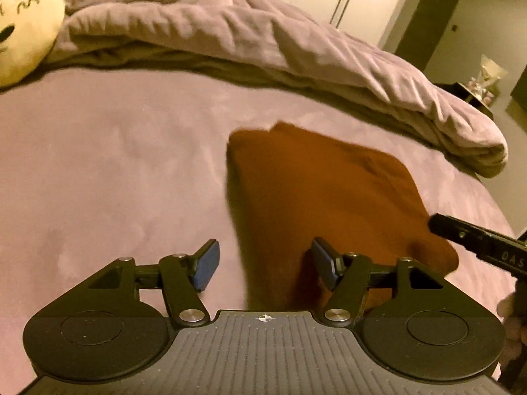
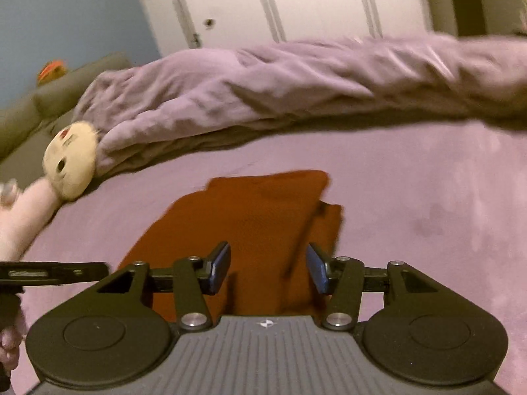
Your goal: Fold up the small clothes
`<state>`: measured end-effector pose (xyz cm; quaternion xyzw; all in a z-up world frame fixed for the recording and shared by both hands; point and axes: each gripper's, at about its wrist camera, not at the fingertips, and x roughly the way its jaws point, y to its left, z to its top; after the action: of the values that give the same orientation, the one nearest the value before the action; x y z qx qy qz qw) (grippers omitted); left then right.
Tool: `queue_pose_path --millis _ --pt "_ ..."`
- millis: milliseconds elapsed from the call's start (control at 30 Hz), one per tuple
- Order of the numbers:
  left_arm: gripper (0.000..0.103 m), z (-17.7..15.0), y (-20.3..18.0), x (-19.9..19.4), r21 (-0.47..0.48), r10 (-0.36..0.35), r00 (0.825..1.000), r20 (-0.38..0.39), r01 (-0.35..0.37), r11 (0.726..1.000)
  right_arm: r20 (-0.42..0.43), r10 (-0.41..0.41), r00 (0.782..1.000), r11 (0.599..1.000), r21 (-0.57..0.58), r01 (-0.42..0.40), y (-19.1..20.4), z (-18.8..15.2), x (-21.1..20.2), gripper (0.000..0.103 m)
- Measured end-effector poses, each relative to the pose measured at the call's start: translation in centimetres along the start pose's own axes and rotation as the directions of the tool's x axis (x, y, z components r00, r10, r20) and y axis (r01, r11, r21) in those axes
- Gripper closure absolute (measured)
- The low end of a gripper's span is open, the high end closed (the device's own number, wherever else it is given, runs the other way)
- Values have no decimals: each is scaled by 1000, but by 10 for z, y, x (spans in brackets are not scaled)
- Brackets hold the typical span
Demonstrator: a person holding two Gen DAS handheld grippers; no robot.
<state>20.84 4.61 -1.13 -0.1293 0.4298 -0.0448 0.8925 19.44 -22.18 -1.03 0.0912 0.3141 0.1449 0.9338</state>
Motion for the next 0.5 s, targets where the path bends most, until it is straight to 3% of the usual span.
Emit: queue_pose_path --millis 133,267,367,500 --pt "34 -6 9 3 -43 29 999 -28 -31 999 -50 60 997 993 -97 -65 45 -5 6 69" --pt "34 -9 11 1 3 72 996 -50 -72 997 -71 139 988 973 -177 -150 83 -11 8 70" --pt "34 -10 6 4 26 106 992 -68 -104 994 -107 92 990 963 -243 -115 97 -19 23 77" --pt "33 -19 -1 8 82 134 989 -56 -129 988 -139 54 989 951 -295 -94 99 -39 33 77"
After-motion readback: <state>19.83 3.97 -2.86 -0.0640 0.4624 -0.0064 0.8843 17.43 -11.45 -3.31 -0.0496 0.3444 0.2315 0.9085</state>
